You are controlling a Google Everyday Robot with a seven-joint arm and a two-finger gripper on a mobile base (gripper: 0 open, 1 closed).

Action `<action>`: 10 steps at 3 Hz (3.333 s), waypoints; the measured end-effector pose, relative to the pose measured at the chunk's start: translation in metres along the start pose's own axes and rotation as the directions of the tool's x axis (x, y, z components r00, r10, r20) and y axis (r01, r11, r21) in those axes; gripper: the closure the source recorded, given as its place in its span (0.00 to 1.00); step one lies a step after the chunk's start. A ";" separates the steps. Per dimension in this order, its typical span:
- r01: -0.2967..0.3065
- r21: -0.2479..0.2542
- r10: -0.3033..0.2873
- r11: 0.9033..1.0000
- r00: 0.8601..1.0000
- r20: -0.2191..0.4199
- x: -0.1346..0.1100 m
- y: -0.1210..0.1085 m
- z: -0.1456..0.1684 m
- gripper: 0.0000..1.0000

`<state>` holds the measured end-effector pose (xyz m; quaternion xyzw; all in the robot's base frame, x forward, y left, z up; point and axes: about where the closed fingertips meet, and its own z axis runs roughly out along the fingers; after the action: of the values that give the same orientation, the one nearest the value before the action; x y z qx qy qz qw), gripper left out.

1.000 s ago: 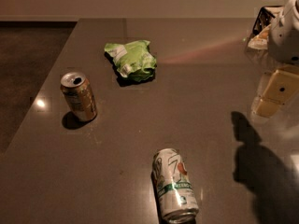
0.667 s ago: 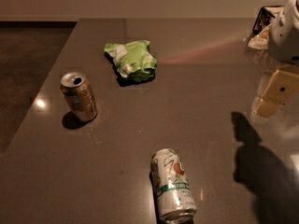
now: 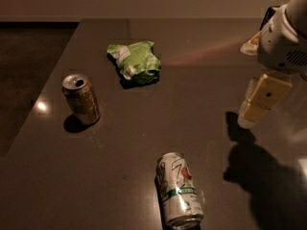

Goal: Move orange can near 7up can

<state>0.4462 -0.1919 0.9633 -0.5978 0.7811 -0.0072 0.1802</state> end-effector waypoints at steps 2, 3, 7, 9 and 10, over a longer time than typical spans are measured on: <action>-0.046 -0.030 0.050 0.998 0.986 0.157 -0.029 0.004 0.032 0.00; -0.050 -0.020 0.054 0.999 0.960 0.274 -0.051 0.010 0.049 0.00; -0.024 -0.011 0.026 1.000 0.884 0.467 -0.108 0.002 0.068 0.00; 0.065 -0.125 0.020 0.990 0.813 0.582 -0.197 0.011 0.092 0.00; 0.100 -0.177 0.031 0.979 0.785 0.618 -0.234 0.028 0.110 0.00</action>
Offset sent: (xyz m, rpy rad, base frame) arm 0.0255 0.0617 -0.0376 0.3308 -0.0429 -0.0050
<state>0.5035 0.0576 0.9176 -0.5964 0.6646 0.2641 0.3646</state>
